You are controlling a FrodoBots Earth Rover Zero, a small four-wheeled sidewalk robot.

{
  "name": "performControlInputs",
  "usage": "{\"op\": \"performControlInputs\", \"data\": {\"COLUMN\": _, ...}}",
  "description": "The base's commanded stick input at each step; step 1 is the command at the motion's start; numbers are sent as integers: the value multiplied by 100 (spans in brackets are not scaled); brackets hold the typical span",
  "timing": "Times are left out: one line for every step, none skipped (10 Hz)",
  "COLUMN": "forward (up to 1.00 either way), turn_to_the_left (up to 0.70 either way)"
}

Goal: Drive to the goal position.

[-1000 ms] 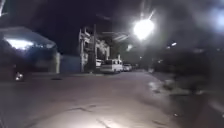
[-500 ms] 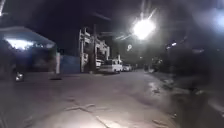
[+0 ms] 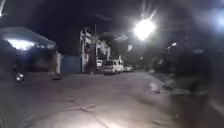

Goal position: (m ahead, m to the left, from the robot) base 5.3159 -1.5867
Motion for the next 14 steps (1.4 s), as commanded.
{"op": "performControlInputs", "data": {"forward": 70, "turn_to_the_left": 0}}
{"op": "performControlInputs", "data": {"forward": 70, "turn_to_the_left": 0}}
{"op": "performControlInputs", "data": {"forward": 70, "turn_to_the_left": 0}}
{"op": "performControlInputs", "data": {"forward": 70, "turn_to_the_left": -1}}
{"op": "performControlInputs", "data": {"forward": 70, "turn_to_the_left": -14}}
{"op": "performControlInputs", "data": {"forward": 70, "turn_to_the_left": -32}}
{"op": "performControlInputs", "data": {"forward": 70, "turn_to_the_left": -35}}
{"op": "performControlInputs", "data": {"forward": 70, "turn_to_the_left": -35}}
{"op": "performControlInputs", "data": {"forward": 70, "turn_to_the_left": -35}}
{"op": "performControlInputs", "data": {"forward": 70, "turn_to_the_left": -35}}
{"op": "performControlInputs", "data": {"forward": 70, "turn_to_the_left": -35}}
{"op": "performControlInputs", "data": {"forward": 70, "turn_to_the_left": -35}}
{"op": "performControlInputs", "data": {"forward": 70, "turn_to_the_left": -35}}
{"op": "performControlInputs", "data": {"forward": 70, "turn_to_the_left": -35}}
